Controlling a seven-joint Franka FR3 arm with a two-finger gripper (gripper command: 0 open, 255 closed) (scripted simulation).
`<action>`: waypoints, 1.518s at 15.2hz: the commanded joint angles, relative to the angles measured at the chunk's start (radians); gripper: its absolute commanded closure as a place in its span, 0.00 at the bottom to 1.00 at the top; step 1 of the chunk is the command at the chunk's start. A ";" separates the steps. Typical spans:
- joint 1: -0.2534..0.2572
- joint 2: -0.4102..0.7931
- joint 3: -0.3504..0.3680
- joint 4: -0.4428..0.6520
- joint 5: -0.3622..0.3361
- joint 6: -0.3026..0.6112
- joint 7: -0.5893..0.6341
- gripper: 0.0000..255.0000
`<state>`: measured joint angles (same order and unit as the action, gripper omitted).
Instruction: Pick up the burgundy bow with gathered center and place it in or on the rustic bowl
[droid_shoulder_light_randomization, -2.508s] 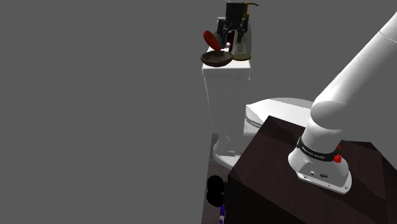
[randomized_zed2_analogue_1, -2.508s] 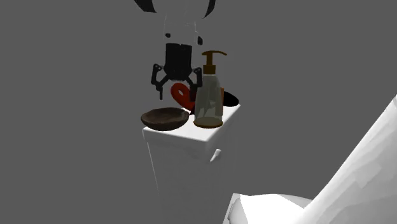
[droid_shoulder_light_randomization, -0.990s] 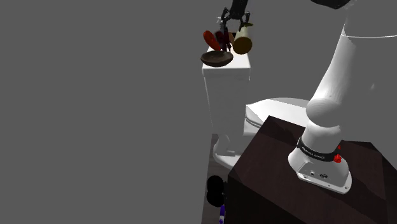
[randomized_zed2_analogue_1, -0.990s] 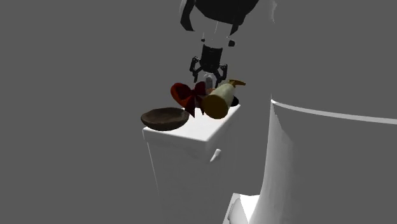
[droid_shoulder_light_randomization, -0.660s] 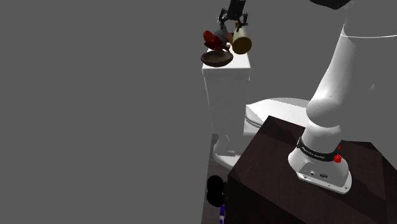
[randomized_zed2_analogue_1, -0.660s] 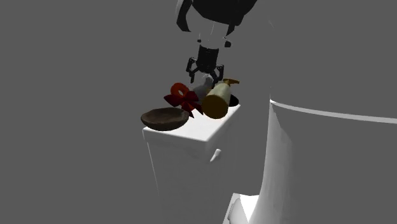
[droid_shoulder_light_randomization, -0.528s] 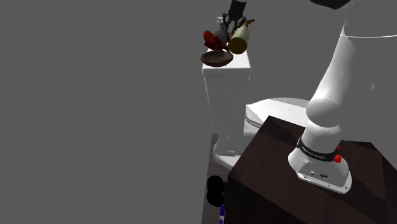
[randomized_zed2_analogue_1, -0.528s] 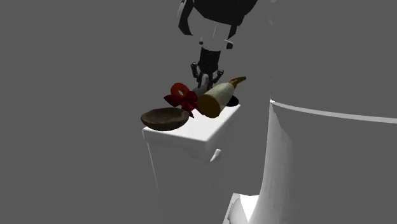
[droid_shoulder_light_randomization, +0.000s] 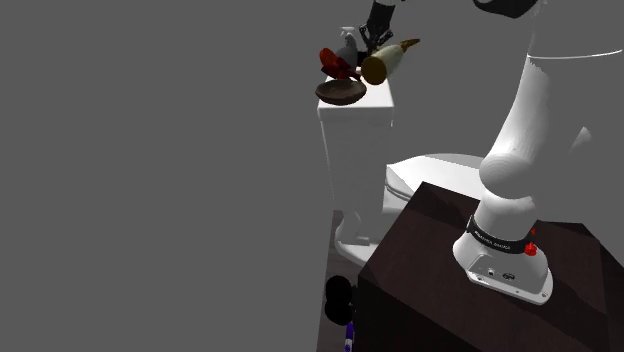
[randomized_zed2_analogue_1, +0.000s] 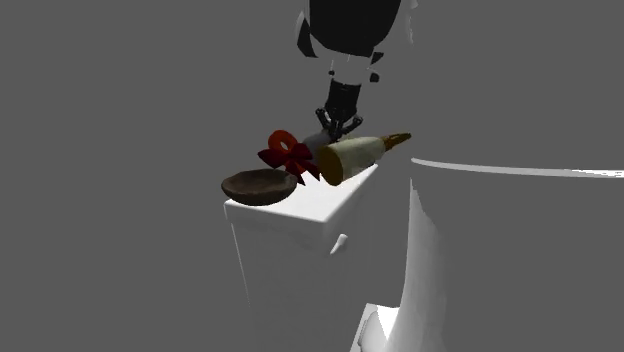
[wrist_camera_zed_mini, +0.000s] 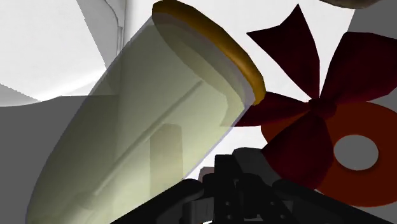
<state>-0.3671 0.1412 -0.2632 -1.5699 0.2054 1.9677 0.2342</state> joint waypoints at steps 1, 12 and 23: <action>0.000 0.000 0.000 0.000 0.000 0.000 0.000 0.00; 0.075 -0.200 0.094 -0.399 0.136 0.307 -0.745 0.00; 0.084 -0.144 0.102 -0.413 0.162 0.375 -0.762 0.00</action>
<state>-0.2837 -0.0055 -0.1623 -1.9811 0.3675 2.3428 -0.5280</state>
